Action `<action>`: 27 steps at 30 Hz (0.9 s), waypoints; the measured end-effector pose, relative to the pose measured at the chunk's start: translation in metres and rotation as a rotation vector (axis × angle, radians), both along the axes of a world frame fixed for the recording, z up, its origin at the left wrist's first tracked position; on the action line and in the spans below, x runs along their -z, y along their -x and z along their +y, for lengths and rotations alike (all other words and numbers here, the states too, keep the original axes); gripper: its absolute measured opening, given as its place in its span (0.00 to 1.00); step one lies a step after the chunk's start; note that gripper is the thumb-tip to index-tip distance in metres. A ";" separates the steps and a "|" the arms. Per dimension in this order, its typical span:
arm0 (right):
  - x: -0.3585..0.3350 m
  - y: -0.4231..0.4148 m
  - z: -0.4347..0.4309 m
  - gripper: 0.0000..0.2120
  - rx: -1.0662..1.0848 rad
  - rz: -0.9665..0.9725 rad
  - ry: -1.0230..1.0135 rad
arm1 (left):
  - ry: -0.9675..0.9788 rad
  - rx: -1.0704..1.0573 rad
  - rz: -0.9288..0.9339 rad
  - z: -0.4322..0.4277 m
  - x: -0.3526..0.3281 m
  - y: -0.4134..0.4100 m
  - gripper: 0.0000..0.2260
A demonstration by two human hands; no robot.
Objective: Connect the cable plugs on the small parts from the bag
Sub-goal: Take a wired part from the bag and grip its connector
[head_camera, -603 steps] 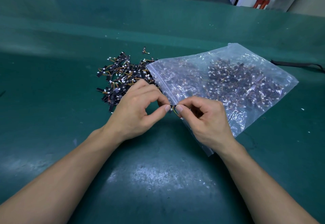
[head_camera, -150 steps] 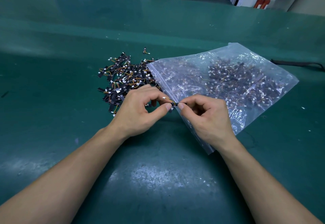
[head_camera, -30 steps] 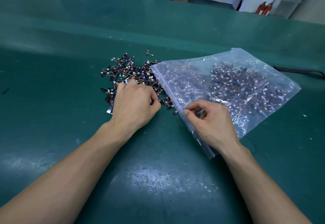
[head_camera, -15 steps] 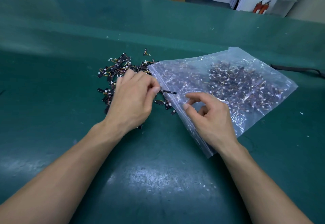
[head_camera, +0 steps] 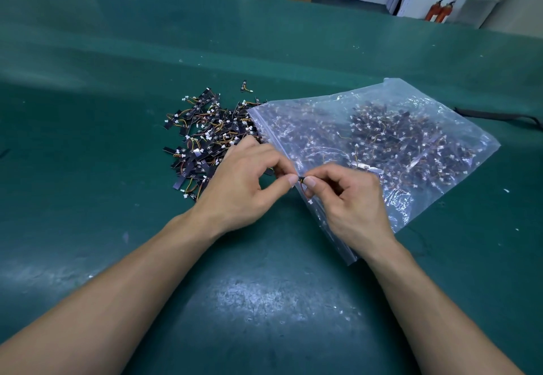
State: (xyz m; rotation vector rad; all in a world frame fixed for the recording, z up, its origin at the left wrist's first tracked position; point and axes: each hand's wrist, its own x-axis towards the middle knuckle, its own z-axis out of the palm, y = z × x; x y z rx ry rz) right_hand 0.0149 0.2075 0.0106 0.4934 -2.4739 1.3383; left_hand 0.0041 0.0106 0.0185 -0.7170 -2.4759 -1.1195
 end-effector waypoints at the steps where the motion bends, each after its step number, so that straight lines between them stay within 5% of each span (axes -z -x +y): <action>1: 0.000 0.000 -0.001 0.07 -0.006 -0.007 0.013 | -0.001 -0.003 0.015 0.000 0.000 0.000 0.05; 27: -0.005 -0.004 -0.003 0.08 -0.016 -0.076 0.060 | -0.081 -0.017 0.029 0.000 0.001 -0.002 0.06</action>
